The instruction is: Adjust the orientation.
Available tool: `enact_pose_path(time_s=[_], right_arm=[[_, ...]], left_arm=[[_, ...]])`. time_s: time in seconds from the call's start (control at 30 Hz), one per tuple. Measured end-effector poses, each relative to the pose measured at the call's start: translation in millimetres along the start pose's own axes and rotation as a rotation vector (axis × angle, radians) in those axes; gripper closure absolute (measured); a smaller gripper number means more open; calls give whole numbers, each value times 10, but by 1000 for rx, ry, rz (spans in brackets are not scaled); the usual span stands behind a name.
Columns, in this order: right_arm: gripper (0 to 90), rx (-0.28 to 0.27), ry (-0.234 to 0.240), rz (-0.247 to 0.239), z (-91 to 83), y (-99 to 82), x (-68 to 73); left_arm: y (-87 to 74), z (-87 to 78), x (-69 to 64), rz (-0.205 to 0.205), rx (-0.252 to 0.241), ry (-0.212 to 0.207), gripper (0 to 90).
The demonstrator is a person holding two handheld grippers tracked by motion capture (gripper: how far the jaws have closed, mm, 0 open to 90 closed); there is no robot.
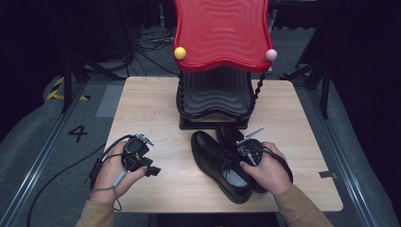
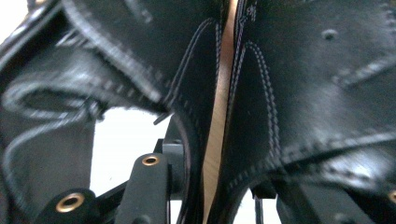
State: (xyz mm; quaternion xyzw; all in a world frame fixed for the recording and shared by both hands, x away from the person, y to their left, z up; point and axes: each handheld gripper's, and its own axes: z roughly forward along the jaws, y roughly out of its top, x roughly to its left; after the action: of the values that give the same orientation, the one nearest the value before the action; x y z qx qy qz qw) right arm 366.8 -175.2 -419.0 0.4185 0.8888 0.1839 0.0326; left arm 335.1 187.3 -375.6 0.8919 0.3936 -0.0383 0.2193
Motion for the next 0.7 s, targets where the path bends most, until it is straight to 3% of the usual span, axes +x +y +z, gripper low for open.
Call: enact_pose_path(time_s=[0.07,0.3,0.53,0.7], right_arm=[[674,9,-20,8,14,23,30],[677,69,-25,11,40,123,42],[682,112,-59,-45,61,170,111],[712,102,-31,13,53,167,48]], left_arm=[[11,21,-10,1,6,-3,518],[40,20,-11,10,2,-3,518],[66,23,-23,13,-2,-6,516],[73,29,-12,14,-3,-7,516]])
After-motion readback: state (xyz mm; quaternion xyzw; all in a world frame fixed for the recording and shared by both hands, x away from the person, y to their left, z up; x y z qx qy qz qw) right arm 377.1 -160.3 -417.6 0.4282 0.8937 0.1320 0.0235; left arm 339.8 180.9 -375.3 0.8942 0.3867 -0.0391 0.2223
